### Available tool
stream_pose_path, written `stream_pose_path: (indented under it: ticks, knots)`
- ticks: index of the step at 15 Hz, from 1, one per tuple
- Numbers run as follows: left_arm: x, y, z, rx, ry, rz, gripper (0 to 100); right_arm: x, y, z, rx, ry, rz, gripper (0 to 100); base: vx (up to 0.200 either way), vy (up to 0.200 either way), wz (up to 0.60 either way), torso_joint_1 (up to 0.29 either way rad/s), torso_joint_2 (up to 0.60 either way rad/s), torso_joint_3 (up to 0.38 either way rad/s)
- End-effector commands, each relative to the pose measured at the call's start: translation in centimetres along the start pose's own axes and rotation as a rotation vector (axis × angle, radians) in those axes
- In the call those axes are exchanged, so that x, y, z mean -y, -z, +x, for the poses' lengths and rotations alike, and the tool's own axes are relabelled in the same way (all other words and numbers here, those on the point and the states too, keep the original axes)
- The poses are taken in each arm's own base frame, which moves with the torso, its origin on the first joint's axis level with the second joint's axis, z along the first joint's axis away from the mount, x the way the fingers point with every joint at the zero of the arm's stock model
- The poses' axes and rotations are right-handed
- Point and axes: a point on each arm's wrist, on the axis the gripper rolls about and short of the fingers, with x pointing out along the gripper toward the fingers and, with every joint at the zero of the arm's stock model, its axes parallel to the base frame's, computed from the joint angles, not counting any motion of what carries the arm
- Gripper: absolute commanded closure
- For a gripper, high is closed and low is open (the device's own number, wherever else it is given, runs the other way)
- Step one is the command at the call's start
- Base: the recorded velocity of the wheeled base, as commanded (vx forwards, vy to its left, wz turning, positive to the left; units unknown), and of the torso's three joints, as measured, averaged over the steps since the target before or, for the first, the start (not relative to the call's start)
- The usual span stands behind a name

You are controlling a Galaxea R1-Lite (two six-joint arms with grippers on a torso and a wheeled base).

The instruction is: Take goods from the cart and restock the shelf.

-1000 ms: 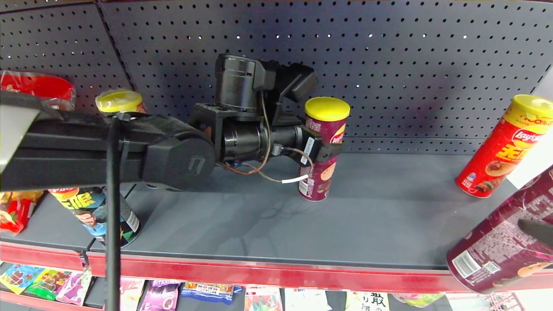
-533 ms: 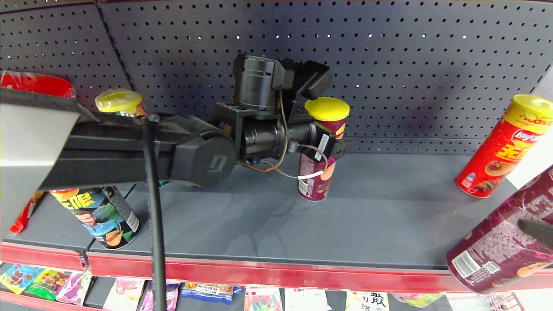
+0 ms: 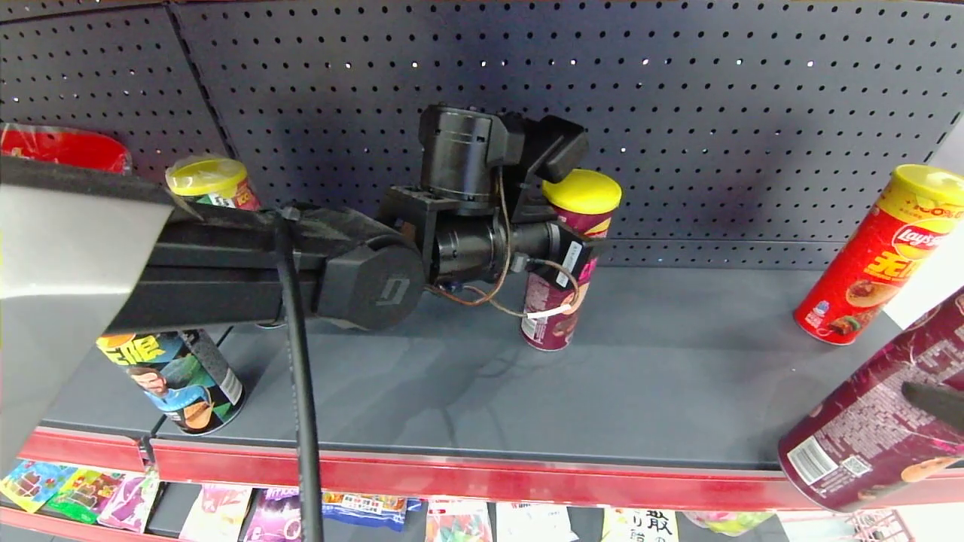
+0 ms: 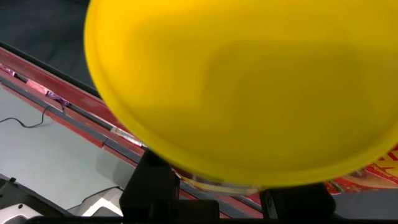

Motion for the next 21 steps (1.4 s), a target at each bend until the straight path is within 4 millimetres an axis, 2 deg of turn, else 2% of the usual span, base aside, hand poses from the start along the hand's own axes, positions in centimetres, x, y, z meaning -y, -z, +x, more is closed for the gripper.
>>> stream_pose_path:
  ticks: [1,6,9,11,13,15,21]
  knots:
    - [0.0,-0.2,-0.3,0.005,0.010,0.000,100,0.0,0.0,0.0,0.000,-0.001,-0.001,100,0.000,0.000,0.00,0.000,0.00,0.000]
    - [-0.5,-1.6,-2.0,0.049,0.074,0.005,100,0.0,-0.1,-0.1,0.005,0.000,-0.002,100,0.000,0.000,0.00,0.000,0.00,0.000]
    - [-1.3,-2.3,-5.1,0.084,0.219,0.008,100,0.0,-0.4,-0.3,0.021,0.004,-0.005,100,0.000,0.000,0.00,0.000,0.00,0.000]
    - [-2.2,-0.6,-7.5,0.051,0.294,0.017,100,0.0,-0.8,-0.4,0.033,0.004,-0.009,100,0.000,0.000,0.00,0.000,0.00,0.000]
    - [-2.1,0.9,-9.2,0.042,0.424,0.031,100,0.0,-1.0,-0.4,0.038,0.001,-0.010,100,0.000,0.000,0.00,0.000,0.00,0.000]
    - [-3.1,2.0,-9.6,0.061,0.504,0.090,100,0.0,-1.1,-0.4,0.039,0.001,-0.010,100,0.000,0.000,0.00,0.000,0.00,0.000]
    - [-2.9,3.1,-9.4,0.087,0.656,0.101,100,0.1,-1.1,-0.4,0.039,0.003,-0.010,100,0.000,0.000,0.00,0.000,0.00,0.000]
